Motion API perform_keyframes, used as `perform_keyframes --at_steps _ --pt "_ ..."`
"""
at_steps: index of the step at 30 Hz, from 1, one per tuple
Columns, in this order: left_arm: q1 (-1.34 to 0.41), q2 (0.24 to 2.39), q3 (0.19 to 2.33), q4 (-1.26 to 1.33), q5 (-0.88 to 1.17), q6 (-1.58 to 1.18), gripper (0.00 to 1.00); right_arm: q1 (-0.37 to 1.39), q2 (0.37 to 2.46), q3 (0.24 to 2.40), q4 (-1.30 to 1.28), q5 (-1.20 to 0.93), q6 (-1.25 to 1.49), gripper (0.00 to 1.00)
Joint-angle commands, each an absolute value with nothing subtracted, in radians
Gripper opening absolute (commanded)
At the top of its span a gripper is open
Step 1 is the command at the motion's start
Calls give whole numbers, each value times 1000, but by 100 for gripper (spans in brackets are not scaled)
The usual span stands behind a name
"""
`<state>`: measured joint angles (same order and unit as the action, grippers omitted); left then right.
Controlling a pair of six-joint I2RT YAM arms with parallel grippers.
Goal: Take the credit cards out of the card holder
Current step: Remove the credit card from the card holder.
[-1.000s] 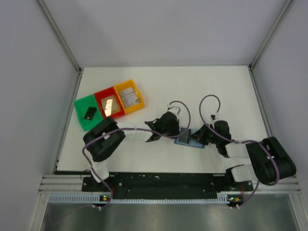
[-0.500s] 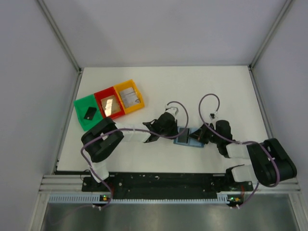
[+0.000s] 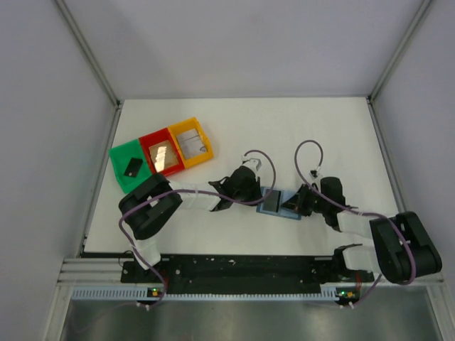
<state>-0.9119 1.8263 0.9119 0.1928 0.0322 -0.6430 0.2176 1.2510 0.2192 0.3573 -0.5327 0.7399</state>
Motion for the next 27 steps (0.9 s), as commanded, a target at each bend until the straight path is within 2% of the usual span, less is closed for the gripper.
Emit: perform_keyframes --at_steps 1,3,6,10,18,20,22,25,27 --pt "-914 1899 842 -64 37 -621 15 206 1301 267 420 -589 738 15" --pt "-914 1902 844 -64 43 -621 15 206 1313 271 431 -588 742 23" --pt "-914 1904 847 -63 46 -620 15 206 1342 284 440 -586 745 29" --pt "-914 1907 848 -66 51 -620 15 206 1388 282 480 -598 756 32" --pt "-914 1916 854 -64 63 -621 15 209 1466 291 544 -632 764 32" --pt "-914 1916 856 -64 64 -620 15 209 1482 291 575 -646 773 29" --pt "-914 1916 856 -67 63 -618 15 209 1489 291 592 -652 779 21" --pt "-913 1917 853 -69 61 -618 14 207 1474 290 581 -640 776 3" --pt "-908 1921 847 -75 58 -623 13 206 1453 287 555 -627 767 0"
